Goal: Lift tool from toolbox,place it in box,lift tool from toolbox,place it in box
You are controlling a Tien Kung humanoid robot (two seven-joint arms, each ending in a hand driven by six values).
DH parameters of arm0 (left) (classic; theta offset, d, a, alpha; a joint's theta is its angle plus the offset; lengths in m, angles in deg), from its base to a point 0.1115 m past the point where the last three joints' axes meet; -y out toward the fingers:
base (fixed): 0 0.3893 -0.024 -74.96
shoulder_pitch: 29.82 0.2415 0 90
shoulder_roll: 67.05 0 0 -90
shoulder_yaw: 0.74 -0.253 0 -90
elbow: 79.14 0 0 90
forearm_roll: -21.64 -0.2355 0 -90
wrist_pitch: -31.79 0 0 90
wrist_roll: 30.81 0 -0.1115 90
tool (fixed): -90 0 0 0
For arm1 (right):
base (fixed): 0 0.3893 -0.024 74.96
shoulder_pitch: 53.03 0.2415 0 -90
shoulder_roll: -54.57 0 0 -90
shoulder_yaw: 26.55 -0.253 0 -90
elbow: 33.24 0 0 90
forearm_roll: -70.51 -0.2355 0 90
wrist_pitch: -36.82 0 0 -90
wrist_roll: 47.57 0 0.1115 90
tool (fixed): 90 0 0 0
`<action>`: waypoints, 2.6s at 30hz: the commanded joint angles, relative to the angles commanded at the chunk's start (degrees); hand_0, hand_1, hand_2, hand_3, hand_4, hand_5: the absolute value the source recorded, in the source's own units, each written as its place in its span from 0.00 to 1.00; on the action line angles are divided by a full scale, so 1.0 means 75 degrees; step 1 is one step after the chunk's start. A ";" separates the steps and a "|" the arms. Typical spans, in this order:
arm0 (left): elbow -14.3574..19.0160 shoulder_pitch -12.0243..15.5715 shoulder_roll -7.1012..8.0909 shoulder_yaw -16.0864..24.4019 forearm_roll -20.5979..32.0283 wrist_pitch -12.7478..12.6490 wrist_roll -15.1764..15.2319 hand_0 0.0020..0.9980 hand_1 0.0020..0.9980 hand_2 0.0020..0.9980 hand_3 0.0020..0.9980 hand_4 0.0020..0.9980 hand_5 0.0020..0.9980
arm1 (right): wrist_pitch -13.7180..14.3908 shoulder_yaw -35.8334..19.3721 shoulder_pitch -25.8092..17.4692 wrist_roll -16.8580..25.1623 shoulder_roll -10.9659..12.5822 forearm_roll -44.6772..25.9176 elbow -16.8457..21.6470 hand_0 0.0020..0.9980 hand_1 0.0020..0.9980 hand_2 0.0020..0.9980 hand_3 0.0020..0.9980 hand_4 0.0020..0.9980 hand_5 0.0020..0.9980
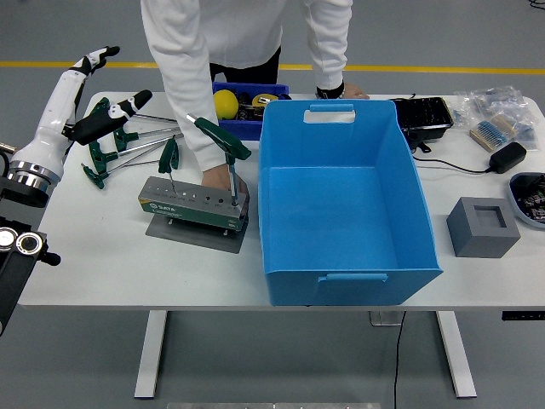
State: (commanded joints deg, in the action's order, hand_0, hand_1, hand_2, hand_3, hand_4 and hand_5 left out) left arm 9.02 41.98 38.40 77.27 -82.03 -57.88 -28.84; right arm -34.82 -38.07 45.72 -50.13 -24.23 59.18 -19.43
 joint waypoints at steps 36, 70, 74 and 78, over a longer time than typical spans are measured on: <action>-0.1986 -0.3142 0.0365 -0.4551 -0.2308 0.0971 -0.1063 0.78 0.70 0.72 0.73 1.00 0.53 | 0.0027 -0.0119 0.0076 -0.0070 0.0032 0.0215 0.0022 0.68 0.64 0.72 0.56 0.79 0.72; -0.3086 -0.3624 0.0382 -0.5171 -0.2845 0.0393 -0.1081 0.49 0.33 0.32 0.45 1.00 0.63 | 0.0040 -0.0145 0.0071 -0.0083 0.0038 0.0233 0.0033 0.68 0.64 0.72 0.56 0.80 0.72; -0.3156 -0.3621 0.0372 -0.5215 -0.2781 0.0257 -0.1094 0.45 0.28 0.27 0.39 1.00 0.64 | 0.0042 -0.0173 0.0058 -0.0097 0.0036 0.0276 0.0032 0.68 0.64 0.72 0.56 0.80 0.72; -0.3203 -0.3628 0.0364 -0.5245 -0.2691 0.0122 -0.1055 0.39 0.20 0.21 0.28 1.00 0.65 | 0.0044 -0.0190 0.0040 -0.0105 0.0033 0.0298 0.0032 0.68 0.64 0.72 0.56 0.80 0.72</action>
State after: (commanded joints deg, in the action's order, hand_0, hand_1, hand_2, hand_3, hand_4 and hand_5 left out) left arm -15.00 14.77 41.14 37.93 -102.21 -56.96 -36.75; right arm -34.50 -39.50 46.02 -50.92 -23.98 61.41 -19.19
